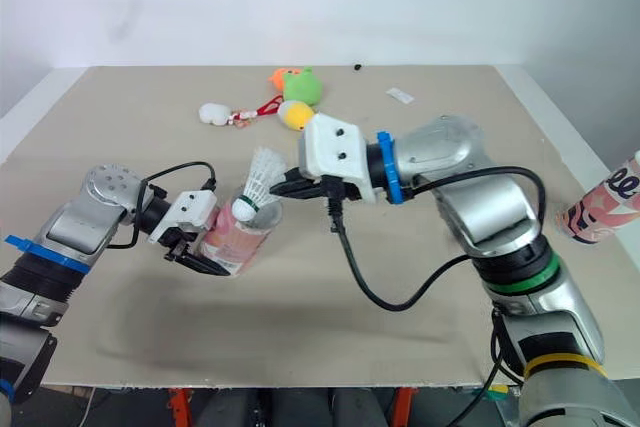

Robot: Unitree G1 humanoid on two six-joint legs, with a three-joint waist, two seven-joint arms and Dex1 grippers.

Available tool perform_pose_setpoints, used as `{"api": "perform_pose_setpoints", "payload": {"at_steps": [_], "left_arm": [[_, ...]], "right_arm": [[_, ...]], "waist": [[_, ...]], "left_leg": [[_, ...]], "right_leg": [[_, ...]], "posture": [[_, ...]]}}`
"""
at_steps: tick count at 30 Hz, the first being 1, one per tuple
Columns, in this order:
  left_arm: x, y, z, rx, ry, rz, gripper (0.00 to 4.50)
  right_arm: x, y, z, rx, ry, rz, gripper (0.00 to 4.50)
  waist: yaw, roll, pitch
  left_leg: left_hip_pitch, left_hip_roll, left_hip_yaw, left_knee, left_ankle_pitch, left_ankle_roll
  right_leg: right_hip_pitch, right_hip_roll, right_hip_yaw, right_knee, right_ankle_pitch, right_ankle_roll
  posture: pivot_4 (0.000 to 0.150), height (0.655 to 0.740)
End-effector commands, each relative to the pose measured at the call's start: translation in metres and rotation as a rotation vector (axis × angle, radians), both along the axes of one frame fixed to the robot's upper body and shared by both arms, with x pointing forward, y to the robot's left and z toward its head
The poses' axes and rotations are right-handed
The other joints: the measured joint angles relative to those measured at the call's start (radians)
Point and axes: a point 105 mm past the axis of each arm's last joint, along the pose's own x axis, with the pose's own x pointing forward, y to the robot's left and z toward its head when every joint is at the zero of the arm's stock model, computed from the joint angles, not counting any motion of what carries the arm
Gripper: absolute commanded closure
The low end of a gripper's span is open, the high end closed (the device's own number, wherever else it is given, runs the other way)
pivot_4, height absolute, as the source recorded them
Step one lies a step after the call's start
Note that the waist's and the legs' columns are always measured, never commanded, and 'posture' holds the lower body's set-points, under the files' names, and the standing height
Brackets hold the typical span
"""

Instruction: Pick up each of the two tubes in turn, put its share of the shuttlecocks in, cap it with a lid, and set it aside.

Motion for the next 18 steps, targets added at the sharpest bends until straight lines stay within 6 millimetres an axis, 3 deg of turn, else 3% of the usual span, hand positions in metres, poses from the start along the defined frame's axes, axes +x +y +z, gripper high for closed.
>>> {"api": "perform_pose_setpoints", "payload": {"at_steps": [1,2,4,5,8,12,18], "left_arm": [[0.001,-0.002,0.0,0.014,-0.009,0.006,1.82],[0.0,-0.002,0.0,0.013,-0.009,0.006,1.82],[0.0,-0.002,0.0,0.013,-0.007,0.006,1.82],[0.0,-0.002,0.0,0.012,-0.007,0.005,1.82],[-0.001,-0.002,-0.001,0.013,-0.006,0.004,1.82],[0.0,-0.003,-0.001,0.013,-0.006,0.002,1.82],[0.001,-0.005,-0.001,0.01,-0.006,-0.002,1.82]], "right_arm": [[-0.012,0.014,0.006,-0.008,-0.042,0.101,3.22],[-0.012,0.015,0.007,-0.004,-0.039,0.108,2.61],[-0.011,0.016,0.008,0.005,-0.04,0.108,1.94],[-0.011,0.016,0.009,0.007,-0.039,0.107,1.33],[-0.014,0.012,0.012,0.016,-0.028,0.113,0.1],[-0.017,-0.002,0.015,0.017,0.003,0.112,0.04],[-0.029,-0.029,0.037,0.091,0.075,0.106,0.04]], "waist": [[0.0,0.0,0.0],[0.0,0.0,0.0],[0.0,0.0,0.0],[0.0,0.0,0.0],[0.002,0.0,0.0],[0.003,0.0,0.0],[0.008,0.0,0.0]], "left_leg": [[0.0,0.0,0.0,0.0,0.0,0.0],[-0.001,0.0,0.0,0.0,0.0,0.0],[-0.001,0.0,-0.001,0.0,0.0,0.0],[-0.001,0.0,-0.001,0.0,0.0,0.0],[-0.001,0.0,-0.002,0.0,0.0,0.0],[-0.001,-0.001,-0.002,0.0,0.0,0.0],[-0.002,-0.001,-0.004,0.0,0.0,0.0]], "right_leg": [[0.0,0.0,0.0,0.0,0.0,0.0],[0.0,0.0,0.0,0.0,0.0,0.0],[0.0,0.0,0.0,0.0,0.0,0.0],[0.0,0.0,0.0,0.0,0.0,0.0],[0.0,0.0,-0.001,0.0,0.0,0.0],[0.0,-0.001,-0.001,0.0,0.0,0.0],[0.0,-0.001,-0.001,0.0,0.0,0.0]], "posture": [[0.15,0.7323],[0.15,0.7323],[0.15,0.7323],[0.15,0.7323],[0.15,0.7323],[0.15,0.7323],[0.15,0.7323]]}}
